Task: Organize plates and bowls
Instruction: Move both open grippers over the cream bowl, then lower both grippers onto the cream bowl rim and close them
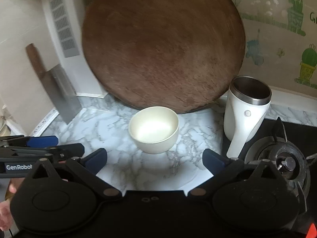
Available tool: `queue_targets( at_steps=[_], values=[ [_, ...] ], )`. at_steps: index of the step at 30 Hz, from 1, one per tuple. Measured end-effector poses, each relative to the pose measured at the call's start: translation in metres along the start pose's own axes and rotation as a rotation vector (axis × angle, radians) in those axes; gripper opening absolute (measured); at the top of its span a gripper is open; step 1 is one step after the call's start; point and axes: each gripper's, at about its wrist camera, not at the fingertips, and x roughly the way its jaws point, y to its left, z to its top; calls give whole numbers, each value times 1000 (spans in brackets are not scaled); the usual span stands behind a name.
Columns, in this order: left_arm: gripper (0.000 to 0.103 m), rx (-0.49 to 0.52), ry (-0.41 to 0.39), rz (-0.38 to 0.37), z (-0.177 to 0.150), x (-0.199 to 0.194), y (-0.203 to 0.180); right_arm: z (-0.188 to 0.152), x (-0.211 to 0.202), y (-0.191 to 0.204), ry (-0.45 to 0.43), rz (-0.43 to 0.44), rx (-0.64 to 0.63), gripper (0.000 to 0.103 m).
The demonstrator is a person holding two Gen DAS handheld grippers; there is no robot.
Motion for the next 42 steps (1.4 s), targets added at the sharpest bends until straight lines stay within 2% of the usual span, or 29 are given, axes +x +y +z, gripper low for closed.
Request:
queue_targets(
  at_steps=[6,15,22,30,35,37,38,39,41,42],
  values=[
    [77,-8,14,48,19,31,-6,16,33,-22,46,-9,71,103],
    [77,-59,110,86,55,90,-4,33,78,-38,117,-10,104,100],
    [77,-94,156,98,69,132,0,40,109,-44,168,-23,113,89],
    [76,-91,190,106,64,161,-2,42,130,-44,193,-15,112,74],
    [60,-109,209,82,62,170,-2,40,138,-45,214,-3,120,60],
    [49,-115,209,77,61,170,-1,40,139,-45,220,3,133,54],
    [38,-113,213,70,60,171,-1,40,139,-45,220,5,136,49],
    [32,-112,217,67,60,171,-2,40,139,-45,218,5,134,48],
    [30,-117,215,59,60,171,-2,41,138,-42,212,2,120,42],
    [26,-115,213,53,60,172,-2,41,138,-42,209,0,114,39]
  ],
)
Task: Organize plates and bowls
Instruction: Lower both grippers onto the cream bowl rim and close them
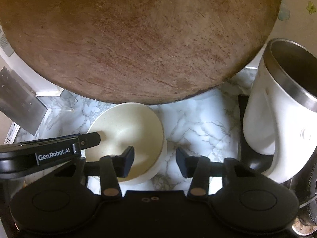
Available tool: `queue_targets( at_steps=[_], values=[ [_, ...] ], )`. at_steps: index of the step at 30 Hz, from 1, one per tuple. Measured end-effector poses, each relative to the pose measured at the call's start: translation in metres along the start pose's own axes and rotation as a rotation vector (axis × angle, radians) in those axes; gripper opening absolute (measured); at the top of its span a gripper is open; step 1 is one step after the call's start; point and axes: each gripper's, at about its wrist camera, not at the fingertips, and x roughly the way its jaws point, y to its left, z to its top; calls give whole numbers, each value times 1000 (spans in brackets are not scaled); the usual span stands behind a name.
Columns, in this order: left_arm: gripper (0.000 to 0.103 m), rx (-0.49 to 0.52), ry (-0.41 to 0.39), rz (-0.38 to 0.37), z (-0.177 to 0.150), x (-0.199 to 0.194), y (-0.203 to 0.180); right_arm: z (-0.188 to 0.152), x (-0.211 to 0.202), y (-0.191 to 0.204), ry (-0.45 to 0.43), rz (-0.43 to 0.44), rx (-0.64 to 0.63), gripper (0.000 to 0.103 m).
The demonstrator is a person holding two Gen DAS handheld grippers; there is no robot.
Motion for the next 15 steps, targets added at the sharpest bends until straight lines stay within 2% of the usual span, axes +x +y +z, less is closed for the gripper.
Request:
queue_targets(
  at_steps=[5,8,15],
  values=[
    [14,26,-3,-7,0,-1,-5,1,0,1,-1,-6,-11,19],
    [9,40,0,-6,1,-1,-7,0,0,1,0,-21,-10,11],
    [6,57,13,14,-3,-5,-9,-6,-5,4,6,-37,2,10]
  ],
)
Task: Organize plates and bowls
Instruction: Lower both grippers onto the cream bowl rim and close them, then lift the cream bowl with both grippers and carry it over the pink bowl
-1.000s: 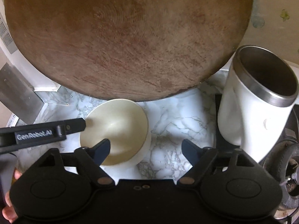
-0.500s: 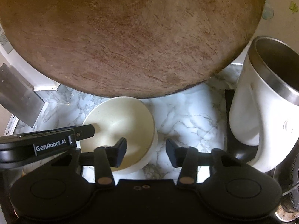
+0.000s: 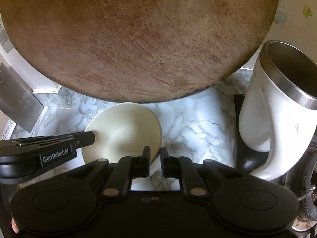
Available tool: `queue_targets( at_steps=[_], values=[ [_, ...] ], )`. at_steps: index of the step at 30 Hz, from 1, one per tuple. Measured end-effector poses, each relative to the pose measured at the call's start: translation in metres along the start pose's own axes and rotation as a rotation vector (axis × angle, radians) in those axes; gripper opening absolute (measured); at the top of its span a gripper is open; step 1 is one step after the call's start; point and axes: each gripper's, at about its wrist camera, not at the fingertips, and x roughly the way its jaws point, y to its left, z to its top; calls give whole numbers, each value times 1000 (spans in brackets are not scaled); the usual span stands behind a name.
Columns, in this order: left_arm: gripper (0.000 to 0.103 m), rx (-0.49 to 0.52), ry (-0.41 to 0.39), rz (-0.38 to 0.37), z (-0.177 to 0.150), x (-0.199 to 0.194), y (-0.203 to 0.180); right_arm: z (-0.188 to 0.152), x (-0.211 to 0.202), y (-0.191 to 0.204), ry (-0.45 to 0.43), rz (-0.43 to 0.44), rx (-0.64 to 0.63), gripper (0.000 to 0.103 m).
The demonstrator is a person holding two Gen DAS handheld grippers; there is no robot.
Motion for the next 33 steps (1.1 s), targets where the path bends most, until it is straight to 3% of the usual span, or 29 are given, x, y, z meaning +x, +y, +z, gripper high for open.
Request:
queue_targets(
  at_steps=[10,33],
  values=[
    [6,17,8,-12,-16,-25,-4,-18,-31,6,-16,-2,12,10],
    [6,83,-13,-63,-84,-148,1,-101,-139,56,-73,-42,50,10]
  ],
)
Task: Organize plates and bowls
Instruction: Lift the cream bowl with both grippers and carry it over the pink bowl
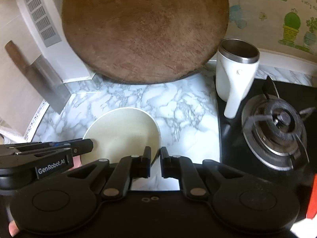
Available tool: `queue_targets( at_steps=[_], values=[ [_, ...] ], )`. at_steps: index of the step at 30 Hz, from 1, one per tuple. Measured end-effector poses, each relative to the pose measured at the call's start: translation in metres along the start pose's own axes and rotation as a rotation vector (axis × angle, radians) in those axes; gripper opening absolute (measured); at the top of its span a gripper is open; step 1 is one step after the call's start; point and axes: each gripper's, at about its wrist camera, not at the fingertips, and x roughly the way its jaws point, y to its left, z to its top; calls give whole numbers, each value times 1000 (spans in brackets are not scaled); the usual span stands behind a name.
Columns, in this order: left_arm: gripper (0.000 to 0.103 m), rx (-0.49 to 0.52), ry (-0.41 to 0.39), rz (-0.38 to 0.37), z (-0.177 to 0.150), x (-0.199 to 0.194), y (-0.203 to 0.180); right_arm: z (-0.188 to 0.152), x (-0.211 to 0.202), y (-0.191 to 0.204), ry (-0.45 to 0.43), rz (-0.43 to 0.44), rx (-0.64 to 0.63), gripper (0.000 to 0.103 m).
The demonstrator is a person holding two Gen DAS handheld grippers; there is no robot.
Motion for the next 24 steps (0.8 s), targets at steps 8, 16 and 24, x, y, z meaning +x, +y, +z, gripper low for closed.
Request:
queue_targets(
  at_steps=[8,16,24],
  values=[
    [6,24,-1,-20,-33,-34,-1,-35,-34,14,-15,-8,19,10],
    [6,49,2,-32,-60,-61,1,-63,-58,27,-28,-14,30,10],
    [6,39,16,-46,-82,-68,6,-84,-61,30,-10,-12,46,10]
  ],
)
